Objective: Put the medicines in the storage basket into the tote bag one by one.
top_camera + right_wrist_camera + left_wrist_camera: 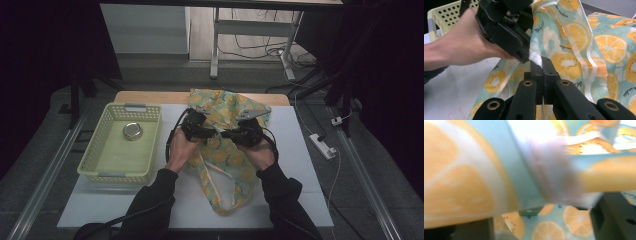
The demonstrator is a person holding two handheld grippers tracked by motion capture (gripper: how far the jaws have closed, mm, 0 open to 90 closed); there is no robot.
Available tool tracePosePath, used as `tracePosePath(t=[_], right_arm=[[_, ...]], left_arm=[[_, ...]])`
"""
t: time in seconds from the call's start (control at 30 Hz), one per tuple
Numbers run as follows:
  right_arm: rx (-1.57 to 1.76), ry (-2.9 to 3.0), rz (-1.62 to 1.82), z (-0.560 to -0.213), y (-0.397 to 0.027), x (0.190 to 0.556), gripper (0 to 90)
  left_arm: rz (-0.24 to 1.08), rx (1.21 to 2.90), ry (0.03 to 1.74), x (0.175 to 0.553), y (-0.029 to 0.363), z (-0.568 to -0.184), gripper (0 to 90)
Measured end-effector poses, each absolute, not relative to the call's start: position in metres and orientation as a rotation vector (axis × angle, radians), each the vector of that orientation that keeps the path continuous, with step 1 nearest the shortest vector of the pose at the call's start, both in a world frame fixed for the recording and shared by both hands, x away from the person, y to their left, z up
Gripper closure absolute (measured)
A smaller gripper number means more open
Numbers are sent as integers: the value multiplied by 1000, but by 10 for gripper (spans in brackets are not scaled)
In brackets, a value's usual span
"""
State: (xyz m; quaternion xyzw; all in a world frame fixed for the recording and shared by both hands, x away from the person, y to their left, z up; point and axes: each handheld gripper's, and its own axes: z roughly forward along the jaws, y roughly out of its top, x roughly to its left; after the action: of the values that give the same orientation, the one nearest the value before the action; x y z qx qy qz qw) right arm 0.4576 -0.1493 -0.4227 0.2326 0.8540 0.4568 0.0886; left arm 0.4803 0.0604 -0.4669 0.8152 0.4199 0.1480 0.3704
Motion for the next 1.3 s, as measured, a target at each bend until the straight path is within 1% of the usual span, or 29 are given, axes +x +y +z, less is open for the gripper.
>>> tracePosePath(t=[0.17, 0.2, 0.33, 0.43, 0.8, 1.03, 1.3], right_arm=[[696, 2535, 1363, -422, -151, 458, 897], [698, 2534, 1363, -422, -151, 458, 897], [699, 2532, 1360, -422, -152, 459, 897], [701, 2529, 1363, -422, -152, 459, 897], [697, 2529, 1363, -422, -152, 459, 897], [696, 2529, 1362, -421, -152, 458, 897], [696, 2531, 1357, -422, -152, 459, 897]], left_arm=[[327, 2089, 1035, 471, 66, -460, 324], [318, 2098, 1032, 470, 66, -459, 296], [312, 2127, 992, 459, 69, -454, 231], [284, 2122, 975, 453, 74, -450, 193], [270, 2100, 957, 436, 103, -437, 50], [297, 2075, 1000, 434, 133, -436, 0], [323, 2038, 1070, 434, 174, -439, 0]])
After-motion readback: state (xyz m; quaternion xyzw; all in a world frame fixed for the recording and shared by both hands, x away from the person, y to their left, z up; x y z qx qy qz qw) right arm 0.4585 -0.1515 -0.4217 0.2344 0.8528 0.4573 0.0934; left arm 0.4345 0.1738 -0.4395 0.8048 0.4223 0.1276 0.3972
